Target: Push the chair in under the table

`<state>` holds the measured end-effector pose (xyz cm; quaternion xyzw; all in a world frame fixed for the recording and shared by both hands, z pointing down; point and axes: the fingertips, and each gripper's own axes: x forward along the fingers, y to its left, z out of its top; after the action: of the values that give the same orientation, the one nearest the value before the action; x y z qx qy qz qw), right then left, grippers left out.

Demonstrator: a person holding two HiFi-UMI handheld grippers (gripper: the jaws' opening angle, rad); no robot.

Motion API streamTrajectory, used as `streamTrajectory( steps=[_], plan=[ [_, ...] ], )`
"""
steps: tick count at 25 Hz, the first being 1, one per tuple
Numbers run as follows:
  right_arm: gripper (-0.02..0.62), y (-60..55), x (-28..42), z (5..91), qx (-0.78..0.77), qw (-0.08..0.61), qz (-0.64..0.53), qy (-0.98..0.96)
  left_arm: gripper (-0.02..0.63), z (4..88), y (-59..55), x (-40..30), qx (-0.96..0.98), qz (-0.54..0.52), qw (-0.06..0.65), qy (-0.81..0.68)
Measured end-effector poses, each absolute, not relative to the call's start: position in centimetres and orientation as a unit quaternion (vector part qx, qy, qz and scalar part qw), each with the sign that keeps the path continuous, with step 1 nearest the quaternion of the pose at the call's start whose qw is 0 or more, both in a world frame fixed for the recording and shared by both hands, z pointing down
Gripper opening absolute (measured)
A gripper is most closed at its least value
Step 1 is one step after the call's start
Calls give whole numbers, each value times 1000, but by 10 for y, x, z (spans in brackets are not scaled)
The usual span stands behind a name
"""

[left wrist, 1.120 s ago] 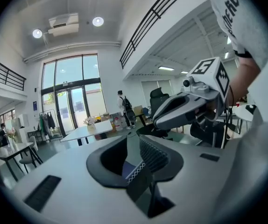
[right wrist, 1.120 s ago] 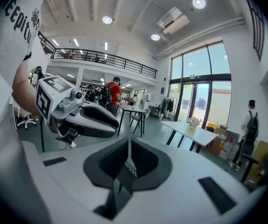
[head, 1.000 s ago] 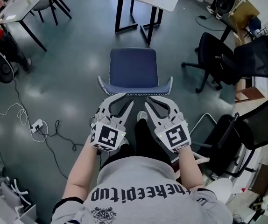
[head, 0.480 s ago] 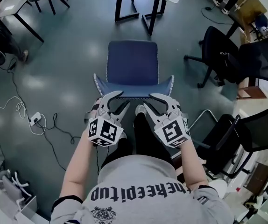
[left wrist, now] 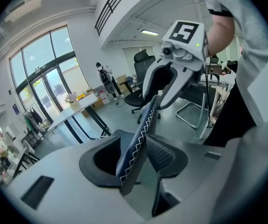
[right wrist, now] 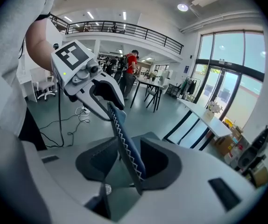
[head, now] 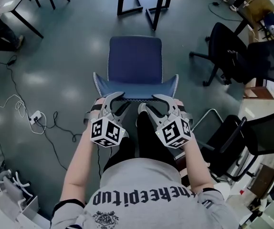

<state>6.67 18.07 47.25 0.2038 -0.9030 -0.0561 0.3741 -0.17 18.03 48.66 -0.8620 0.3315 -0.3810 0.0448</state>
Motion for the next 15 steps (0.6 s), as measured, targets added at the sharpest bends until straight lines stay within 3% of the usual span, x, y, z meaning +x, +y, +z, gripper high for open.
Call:
streamTrajectory(
  steps=[15],
  plan=[
    [147,169,69,492,205,401,-74,-890,166,496,177,-3,-852,-402,26,334]
  ],
)
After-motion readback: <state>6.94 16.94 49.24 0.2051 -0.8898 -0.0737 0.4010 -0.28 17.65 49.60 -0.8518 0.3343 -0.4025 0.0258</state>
